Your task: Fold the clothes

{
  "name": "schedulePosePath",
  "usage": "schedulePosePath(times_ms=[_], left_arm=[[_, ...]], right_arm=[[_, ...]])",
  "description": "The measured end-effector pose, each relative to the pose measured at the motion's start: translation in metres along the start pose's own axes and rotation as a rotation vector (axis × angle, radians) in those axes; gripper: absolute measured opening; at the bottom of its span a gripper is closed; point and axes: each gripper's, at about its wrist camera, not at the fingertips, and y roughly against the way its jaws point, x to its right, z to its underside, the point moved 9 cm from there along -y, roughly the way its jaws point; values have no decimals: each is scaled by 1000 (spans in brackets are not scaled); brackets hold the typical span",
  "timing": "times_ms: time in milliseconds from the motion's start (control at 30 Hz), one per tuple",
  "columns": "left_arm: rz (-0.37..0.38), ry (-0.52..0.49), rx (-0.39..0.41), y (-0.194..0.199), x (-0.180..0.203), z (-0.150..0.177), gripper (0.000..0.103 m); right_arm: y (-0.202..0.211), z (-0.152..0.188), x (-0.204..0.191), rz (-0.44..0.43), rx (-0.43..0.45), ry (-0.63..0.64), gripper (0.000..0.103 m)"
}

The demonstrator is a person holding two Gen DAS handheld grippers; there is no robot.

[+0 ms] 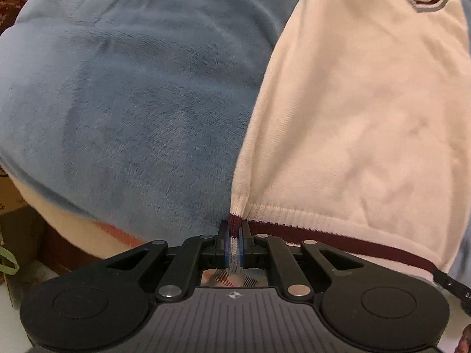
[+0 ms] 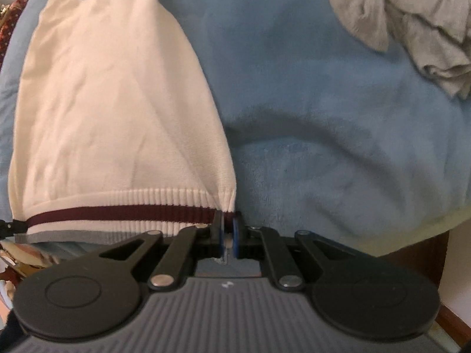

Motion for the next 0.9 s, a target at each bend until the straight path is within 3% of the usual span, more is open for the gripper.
schedulePosePath(times_ms=[133, 267, 333, 367, 433, 667, 900], left_arm=[[-21, -45, -13, -9, 1, -7, 10], [51, 7, -47, -1, -10, -16, 14], [75, 31, -43, 10, -18, -20, 21], [72, 31, -34, 16, -21, -22, 27], [65, 17, -16, 29, -25, -26, 30], [46, -48, 56, 73, -39, -51, 31], [62, -107, 155, 71, -18, -123, 44]], right_arm=[[-11, -12, -1, -2, 0, 10, 6], [-2, -21, 3, -52, 13, -30, 8], [9, -27, 7, -75, 16, -44, 19], [15, -30, 9, -76, 20, -40, 22], [27, -36, 13, -78, 30, -34, 29], [65, -66, 48, -23, 100, -53, 30], [79, -141, 38, -24, 211, 28, 30]])
